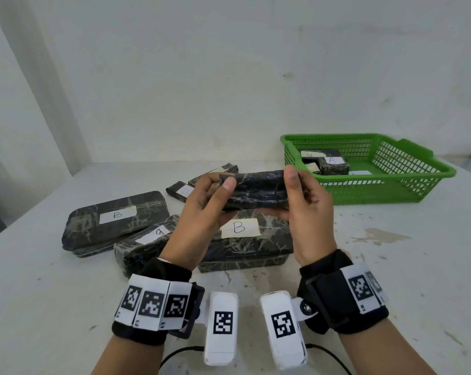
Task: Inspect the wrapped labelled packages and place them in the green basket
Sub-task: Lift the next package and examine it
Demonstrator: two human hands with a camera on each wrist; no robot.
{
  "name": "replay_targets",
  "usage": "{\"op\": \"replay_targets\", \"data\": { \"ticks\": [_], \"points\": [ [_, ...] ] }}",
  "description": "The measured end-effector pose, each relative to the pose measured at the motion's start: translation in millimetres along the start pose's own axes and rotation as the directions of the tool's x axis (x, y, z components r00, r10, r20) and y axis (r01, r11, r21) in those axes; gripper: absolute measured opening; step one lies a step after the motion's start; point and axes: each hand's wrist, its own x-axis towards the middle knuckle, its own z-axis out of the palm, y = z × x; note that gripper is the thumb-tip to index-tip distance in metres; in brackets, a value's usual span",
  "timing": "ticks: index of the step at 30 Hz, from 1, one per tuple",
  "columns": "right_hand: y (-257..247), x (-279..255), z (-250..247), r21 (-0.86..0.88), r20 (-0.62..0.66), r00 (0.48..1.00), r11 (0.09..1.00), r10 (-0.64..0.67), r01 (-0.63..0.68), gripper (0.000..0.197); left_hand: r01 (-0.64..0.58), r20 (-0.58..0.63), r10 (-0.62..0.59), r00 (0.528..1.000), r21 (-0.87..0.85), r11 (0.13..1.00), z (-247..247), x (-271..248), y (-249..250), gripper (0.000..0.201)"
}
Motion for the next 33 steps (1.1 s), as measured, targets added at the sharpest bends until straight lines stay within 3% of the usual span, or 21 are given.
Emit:
{"op": "replay_targets", "data": {
  "ticks": [3,7,11,16,18,22,27,33],
  "points": [
    [1.3,-1.7,2.4,0.035,0.03,0.998,0.998,0.054,-0.055,0.03,-0.012,-0.037,0.014,0.999,0.046,0.999,-0.1,0.2,-0.5,0.042],
    [0.9,-7.6,8.5,0.077,0.089,0.991,0.991,0.103,-0.11,0.044,-0.066,-0.102,0.074,0.992,0.079,0.995,-4.2,1.6,-1.2,0.027],
    [1.5,-8.1,8.5,0.037,0.041,0.997,0.997,0.061,-0.062,0.018,-0.043,-0.08,0.047,0.996,0.048,0.998,-5.0,2.1,-0.2,0.032],
    [1.5,-8.3,8.3,0.011,0.047,0.996,0.997,0.077,-0.077,0.012,-0.022,-0.085,0.022,0.996,0.005,1.0,-2.7,2.2,2.0,0.043],
    [1.6,-10.0,10.6,0.012,0.059,0.994,0.996,0.089,-0.089,0.02,-0.047,-0.109,0.051,0.993,0.042,0.998,-3.6,2.4,1.5,0.043],
    [2.0,-12.9,13.2,0.048,0.098,0.988,0.991,0.123,-0.128,0.054,-0.073,-0.118,0.082,0.99,0.081,0.994,-2.9,1.4,4.1,0.052],
    [2.2,-14.1,11.7,0.01,0.091,0.995,0.999,0.038,-0.039,0.038,-0.043,-0.064,0.046,0.997,0.048,0.998,-4.0,-1.7,9.0,0.038],
    [3.4,-13.8,11.1,0.003,0.136,0.987,0.997,0.081,-0.083,0.041,-0.08,-0.096,0.088,0.992,0.081,0.994,-2.3,-1.5,7.1,0.051]
  ]
}}
